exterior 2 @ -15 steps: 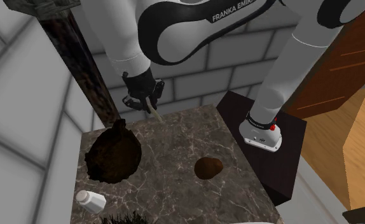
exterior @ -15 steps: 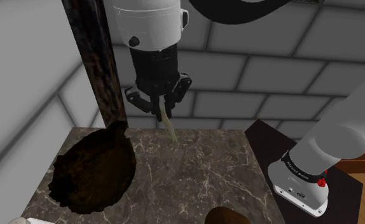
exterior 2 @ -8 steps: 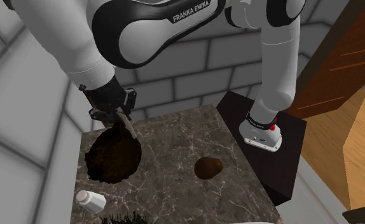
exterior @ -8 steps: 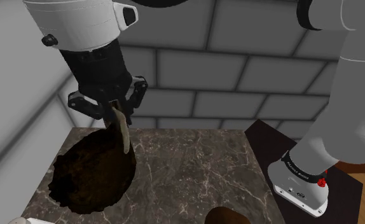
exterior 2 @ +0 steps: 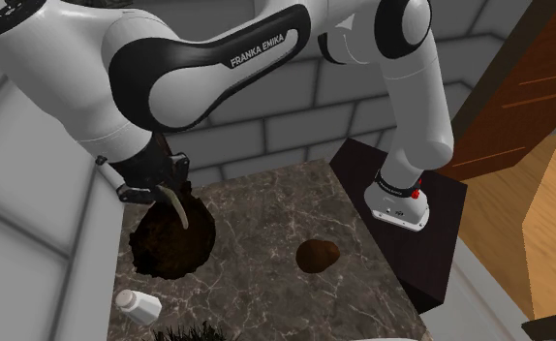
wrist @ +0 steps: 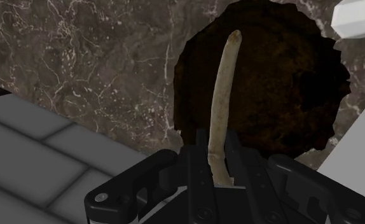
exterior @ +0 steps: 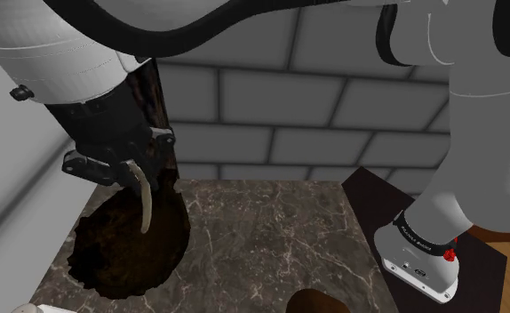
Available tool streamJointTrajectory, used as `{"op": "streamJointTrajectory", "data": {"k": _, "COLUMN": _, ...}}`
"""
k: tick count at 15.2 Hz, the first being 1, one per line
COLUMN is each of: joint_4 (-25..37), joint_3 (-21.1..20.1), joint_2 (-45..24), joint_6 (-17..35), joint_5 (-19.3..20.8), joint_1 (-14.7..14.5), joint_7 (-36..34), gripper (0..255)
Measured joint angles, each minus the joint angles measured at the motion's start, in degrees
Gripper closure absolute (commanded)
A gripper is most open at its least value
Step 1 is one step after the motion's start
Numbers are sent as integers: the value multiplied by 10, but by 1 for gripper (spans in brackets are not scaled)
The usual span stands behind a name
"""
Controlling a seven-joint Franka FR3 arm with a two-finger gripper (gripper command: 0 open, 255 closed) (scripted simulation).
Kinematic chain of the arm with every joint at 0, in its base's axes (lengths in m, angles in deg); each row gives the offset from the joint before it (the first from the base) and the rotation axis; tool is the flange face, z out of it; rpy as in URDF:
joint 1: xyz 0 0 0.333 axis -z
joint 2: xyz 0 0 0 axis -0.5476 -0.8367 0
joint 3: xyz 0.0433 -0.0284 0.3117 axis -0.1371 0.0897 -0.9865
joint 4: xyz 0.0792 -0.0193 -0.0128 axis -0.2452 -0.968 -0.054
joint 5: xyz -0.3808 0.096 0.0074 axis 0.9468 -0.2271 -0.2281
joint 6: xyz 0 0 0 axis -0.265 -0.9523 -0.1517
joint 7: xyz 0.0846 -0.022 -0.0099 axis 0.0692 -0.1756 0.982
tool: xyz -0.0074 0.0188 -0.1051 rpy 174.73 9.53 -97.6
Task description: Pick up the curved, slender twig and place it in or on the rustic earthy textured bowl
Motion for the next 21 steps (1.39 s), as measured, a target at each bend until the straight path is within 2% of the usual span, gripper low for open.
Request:
{"op": "streamJointTrajectory", "data": {"k": 7, "joint_4": -59, "joint_3": 1, "joint_2": -1, "joint_6": 54, "joint_5": 3, "joint_1": 18, "joint_7": -8, "gripper": 255}}
{"op": "streamJointTrajectory", "data": {"k": 13, "joint_4": -61, "joint_3": 3, "joint_2": -5, "joint_6": 59, "joint_5": 6, "joint_1": 16, "joint_7": -9, "gripper": 255}}
{"op": "streamJointTrajectory", "data": {"k": 14, "joint_4": -61, "joint_3": 3, "joint_2": -5, "joint_6": 60, "joint_5": 6, "joint_1": 16, "joint_7": -9, "gripper": 0}}
{"op": "streamJointTrajectory", "data": {"k": 21, "joint_4": -52, "joint_3": 3, "joint_2": -5, "joint_6": 52, "joint_5": 6, "joint_1": 14, "joint_7": -8, "gripper": 0}}
